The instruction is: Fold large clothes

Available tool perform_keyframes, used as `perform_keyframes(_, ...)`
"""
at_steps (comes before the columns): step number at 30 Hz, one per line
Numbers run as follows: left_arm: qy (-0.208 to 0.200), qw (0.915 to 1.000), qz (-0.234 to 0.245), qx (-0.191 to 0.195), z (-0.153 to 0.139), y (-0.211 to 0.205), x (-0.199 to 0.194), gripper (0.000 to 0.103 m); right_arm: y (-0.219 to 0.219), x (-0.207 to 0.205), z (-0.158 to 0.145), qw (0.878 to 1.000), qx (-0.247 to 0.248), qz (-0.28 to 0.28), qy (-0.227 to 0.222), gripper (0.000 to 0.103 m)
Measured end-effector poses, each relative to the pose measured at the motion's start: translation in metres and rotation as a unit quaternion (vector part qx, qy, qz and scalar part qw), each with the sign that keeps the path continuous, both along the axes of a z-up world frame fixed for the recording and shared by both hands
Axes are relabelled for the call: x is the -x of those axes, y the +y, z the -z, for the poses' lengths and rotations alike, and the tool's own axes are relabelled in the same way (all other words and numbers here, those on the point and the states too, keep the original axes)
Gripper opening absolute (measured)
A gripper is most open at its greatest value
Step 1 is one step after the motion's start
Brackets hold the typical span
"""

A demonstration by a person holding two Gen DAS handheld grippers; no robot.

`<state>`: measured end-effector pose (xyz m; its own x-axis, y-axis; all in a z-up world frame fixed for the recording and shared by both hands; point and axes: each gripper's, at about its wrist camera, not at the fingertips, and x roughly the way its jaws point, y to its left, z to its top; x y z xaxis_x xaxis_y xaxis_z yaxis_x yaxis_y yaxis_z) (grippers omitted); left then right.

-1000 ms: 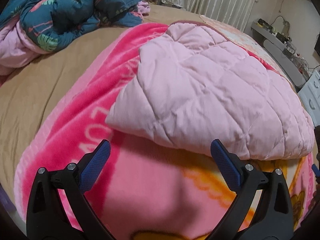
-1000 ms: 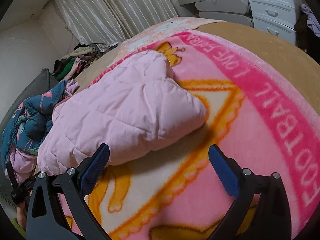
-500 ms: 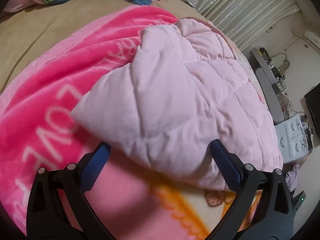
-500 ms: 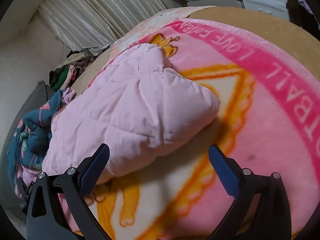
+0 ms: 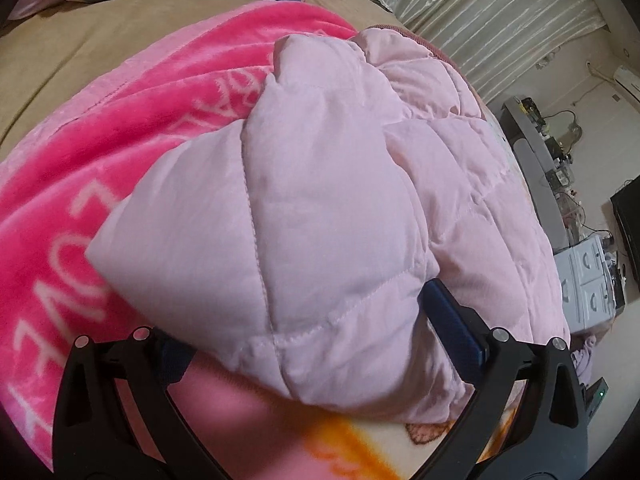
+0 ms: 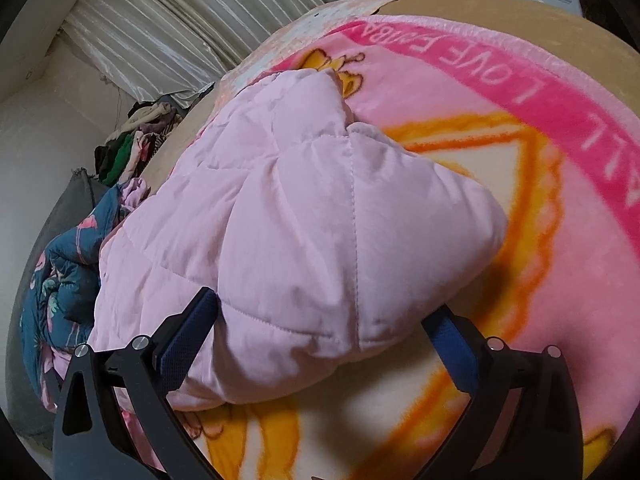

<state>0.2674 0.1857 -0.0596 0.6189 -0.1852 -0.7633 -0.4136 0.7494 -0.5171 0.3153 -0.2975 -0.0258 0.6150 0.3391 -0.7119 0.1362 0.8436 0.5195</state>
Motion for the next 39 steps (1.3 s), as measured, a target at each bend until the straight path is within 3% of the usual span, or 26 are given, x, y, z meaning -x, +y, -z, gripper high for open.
perform_keyframes(21, -0.019, 0.9997, -0.01, 0.008, 0.005, -0.006, -0.022, 0.095, 0.007, -0.037, 0.023, 0.999, -0.043, -0.011, -0.002, 0.099)
perform_keyframes(23, -0.02, 0.9997, -0.012, 0.009, 0.005, -0.006, -0.021, 0.095, 0.008, -0.037, 0.021, 0.999, -0.039, -0.018, -0.007, 0.097)
perform_keyframes(26, -0.023, 0.9997, -0.011, 0.004, 0.004, -0.008, -0.02, 0.094, 0.011, -0.036, 0.017, 0.999, -0.032, -0.034, -0.02, 0.085)
perform_keyframes(29, -0.03, 0.9995, -0.008, -0.008, -0.001, -0.01, -0.019, 0.086, 0.018, -0.033, 0.009, 0.998, -0.014, -0.051, -0.04, 0.069)
perform_keyframes(31, -0.034, 0.9992, -0.003, -0.021, -0.008, -0.014, -0.02, 0.073, 0.025, -0.03, 0.001, 0.996, 0.009, -0.065, -0.054, 0.057)
perform_keyframes(34, -0.041, 0.9981, 0.008, -0.047, -0.019, -0.022, -0.02, 0.058, 0.033, -0.029, -0.008, 0.994, 0.045, -0.081, -0.065, 0.048)
perform_keyframes(39, -0.046, 0.9964, 0.02, -0.067, -0.031, -0.026, -0.018, 0.045, 0.044, -0.022, -0.02, 0.988, 0.089, -0.099, -0.083, 0.041)
